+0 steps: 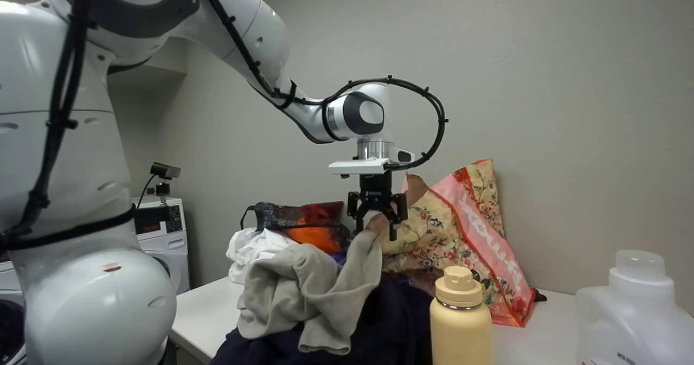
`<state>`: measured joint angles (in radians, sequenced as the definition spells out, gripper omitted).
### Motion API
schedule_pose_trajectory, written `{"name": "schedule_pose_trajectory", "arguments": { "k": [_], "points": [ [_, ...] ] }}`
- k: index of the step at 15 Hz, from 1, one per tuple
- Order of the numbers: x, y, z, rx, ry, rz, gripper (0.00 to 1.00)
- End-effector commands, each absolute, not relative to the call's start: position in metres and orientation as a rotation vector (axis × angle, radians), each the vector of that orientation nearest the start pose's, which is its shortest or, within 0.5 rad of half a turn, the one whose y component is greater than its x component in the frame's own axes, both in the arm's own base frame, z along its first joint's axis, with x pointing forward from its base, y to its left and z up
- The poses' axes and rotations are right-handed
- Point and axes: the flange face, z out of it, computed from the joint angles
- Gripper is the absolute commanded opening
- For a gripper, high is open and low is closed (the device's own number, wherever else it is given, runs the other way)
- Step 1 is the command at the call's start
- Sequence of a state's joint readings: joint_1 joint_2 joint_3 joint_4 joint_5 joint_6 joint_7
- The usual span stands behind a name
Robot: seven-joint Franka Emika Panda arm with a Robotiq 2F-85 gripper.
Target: Take the grey clothing out of the pink bag
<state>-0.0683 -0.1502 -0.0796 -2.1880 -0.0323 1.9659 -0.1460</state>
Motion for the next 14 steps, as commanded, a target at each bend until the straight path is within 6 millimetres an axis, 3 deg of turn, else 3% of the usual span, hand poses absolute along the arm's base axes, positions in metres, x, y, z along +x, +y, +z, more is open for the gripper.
{"name": "schedule_pose_trajectory", "arguments": {
  "k": [1, 9, 11, 14],
  "points": [
    [0.483, -0.078, 0.434, -3.149, 0.031, 0.094, 0.68],
    [0.487, -0.078, 0.432, -3.124, 0.024, 0.063, 0.06],
    [0.487, -0.077, 0.435, -3.092, 0.000, 0.041, 0.00],
    [0.483, -0.074, 0.451, -2.999, -0.157, -0.134, 0.04]
  ]
}}
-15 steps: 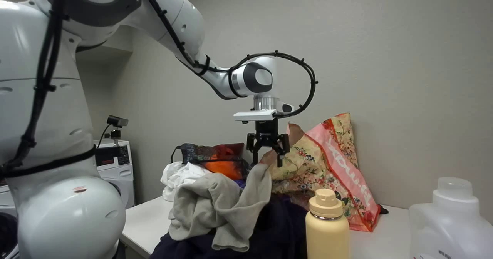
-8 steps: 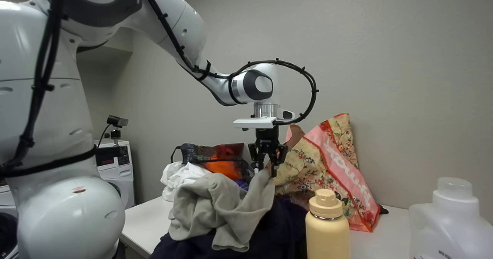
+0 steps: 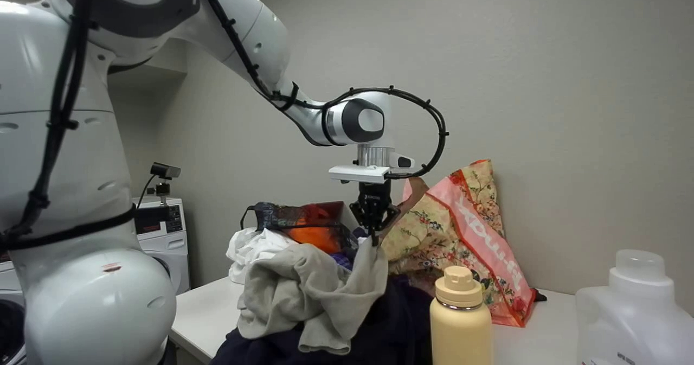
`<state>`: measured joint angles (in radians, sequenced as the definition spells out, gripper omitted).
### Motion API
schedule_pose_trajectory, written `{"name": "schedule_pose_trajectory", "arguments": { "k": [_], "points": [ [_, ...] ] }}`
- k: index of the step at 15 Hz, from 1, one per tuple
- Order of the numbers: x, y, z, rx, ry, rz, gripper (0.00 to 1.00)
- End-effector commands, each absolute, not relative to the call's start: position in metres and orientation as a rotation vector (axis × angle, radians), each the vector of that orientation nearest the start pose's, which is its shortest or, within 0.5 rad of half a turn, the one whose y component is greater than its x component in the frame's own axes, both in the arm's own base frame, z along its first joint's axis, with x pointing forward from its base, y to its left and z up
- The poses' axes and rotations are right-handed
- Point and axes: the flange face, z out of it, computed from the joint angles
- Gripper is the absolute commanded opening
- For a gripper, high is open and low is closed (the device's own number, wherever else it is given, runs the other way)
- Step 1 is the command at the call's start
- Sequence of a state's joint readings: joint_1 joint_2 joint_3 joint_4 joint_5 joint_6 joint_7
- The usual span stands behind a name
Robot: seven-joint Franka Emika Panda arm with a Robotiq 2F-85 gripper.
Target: Take the grey clothing out of the pink bag
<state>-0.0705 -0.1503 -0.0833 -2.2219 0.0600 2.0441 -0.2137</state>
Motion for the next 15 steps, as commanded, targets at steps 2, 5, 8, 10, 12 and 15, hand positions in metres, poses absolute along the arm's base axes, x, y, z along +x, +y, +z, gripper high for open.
{"name": "schedule_pose_trajectory", "arguments": {
  "k": [2, 5, 8, 10, 12, 15],
  "points": [
    [0.480, -0.080, 0.460, -2.938, -0.230, -0.245, 0.04],
    [0.468, -0.095, 0.480, -2.843, -0.297, -0.399, 0.04],
    [0.453, -0.106, 0.505, -2.776, -0.394, -0.540, 0.04],
    [0.441, -0.109, 0.522, -2.722, -0.502, -0.630, 0.04],
    [0.430, -0.110, 0.538, -2.654, -0.617, -0.715, 0.03],
    [0.416, -0.111, 0.556, -2.533, -0.747, -0.861, 0.03]
  ]
}}
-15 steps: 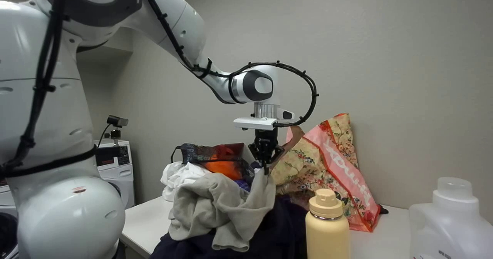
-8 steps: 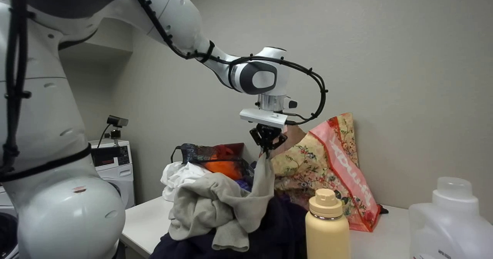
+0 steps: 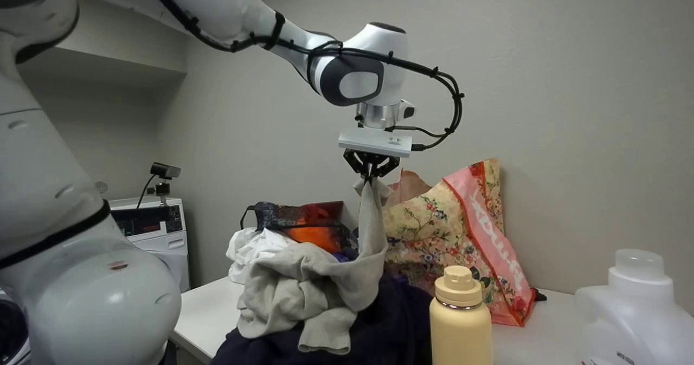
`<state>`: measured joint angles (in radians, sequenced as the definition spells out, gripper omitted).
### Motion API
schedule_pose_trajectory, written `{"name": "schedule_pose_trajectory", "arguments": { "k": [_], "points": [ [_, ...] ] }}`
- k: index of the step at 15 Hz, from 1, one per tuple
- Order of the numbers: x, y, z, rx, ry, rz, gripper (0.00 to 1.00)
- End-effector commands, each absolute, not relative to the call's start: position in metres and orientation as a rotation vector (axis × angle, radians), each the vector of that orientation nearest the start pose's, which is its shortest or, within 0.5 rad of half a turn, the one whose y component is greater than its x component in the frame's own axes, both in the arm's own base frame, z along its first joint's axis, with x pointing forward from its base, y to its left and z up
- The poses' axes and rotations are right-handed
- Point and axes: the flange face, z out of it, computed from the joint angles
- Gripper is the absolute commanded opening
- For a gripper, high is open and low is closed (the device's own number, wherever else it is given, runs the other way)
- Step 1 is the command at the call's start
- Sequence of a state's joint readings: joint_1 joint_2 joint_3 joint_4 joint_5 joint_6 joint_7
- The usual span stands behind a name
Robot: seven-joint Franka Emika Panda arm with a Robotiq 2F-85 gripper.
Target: Take the grey clothing out of the pink bag
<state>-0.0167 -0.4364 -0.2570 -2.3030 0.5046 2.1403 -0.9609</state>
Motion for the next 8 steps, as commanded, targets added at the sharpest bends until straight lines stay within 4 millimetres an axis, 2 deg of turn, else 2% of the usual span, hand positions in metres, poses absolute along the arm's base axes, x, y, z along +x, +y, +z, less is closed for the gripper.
{"name": "schedule_pose_trajectory", "arguments": {
  "k": [1, 6, 8],
  "points": [
    [0.412, -0.112, 0.560, -2.489, -0.771, -0.916, 0.03],
    [0.398, -0.111, 0.573, -2.227, -0.827, -1.164, 0.03],
    [0.399, -0.102, 0.567, -2.124, -0.933, -1.162, 0.03]
  ]
}}
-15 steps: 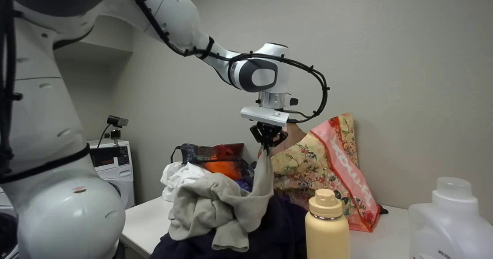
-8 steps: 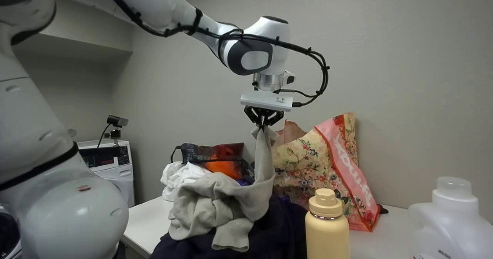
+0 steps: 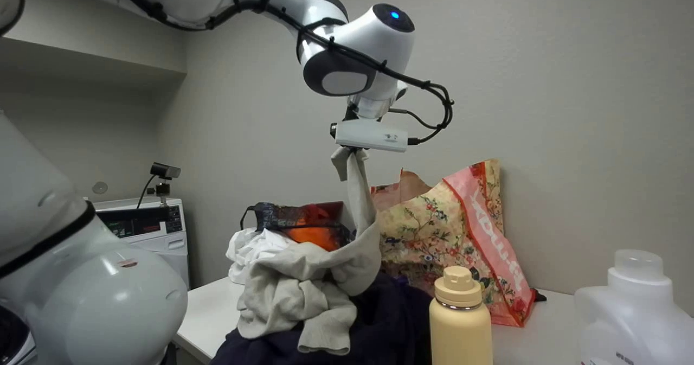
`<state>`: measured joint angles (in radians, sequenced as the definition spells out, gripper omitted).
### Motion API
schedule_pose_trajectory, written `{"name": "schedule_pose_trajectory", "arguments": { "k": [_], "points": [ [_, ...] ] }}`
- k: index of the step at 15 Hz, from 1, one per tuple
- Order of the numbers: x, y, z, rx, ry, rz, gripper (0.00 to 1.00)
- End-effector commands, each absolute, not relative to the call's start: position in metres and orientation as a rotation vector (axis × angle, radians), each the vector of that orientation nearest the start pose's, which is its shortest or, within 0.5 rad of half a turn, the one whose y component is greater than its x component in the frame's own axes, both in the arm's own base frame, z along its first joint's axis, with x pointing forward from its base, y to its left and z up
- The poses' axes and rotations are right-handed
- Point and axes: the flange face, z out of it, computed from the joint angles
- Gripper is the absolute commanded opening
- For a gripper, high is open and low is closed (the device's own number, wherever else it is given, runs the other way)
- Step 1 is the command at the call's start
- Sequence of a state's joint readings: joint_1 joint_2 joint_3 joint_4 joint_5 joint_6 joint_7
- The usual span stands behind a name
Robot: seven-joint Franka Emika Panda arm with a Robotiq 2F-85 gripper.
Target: Take the grey clothing out of the pink bag
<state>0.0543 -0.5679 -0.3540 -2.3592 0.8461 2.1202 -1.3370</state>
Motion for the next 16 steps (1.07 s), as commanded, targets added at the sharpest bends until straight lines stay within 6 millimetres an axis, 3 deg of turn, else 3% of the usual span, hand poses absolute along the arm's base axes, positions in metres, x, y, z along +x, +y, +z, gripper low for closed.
{"name": "schedule_pose_trajectory", "arguments": {
  "k": [1, 3, 8, 9, 10, 13, 16],
  "points": [
    [0.401, -0.095, 0.560, -2.092, -0.991, -1.110, 0.03],
    [0.403, -0.081, 0.540, -2.101, -1.082, -0.923, 0.03],
    [0.413, -0.048, 0.493, -2.324, -1.198, -0.592, 0.04],
    [0.416, -0.042, 0.487, -2.361, -1.222, -0.524, 0.29],
    [0.419, -0.037, 0.483, -2.397, -1.244, -0.451, 0.30],
    [0.423, -0.032, 0.473, -2.518, -1.288, -0.233, 0.51],
    [0.429, -0.035, 0.473, -2.585, -1.234, -0.190, 0.75]
  ]
}}
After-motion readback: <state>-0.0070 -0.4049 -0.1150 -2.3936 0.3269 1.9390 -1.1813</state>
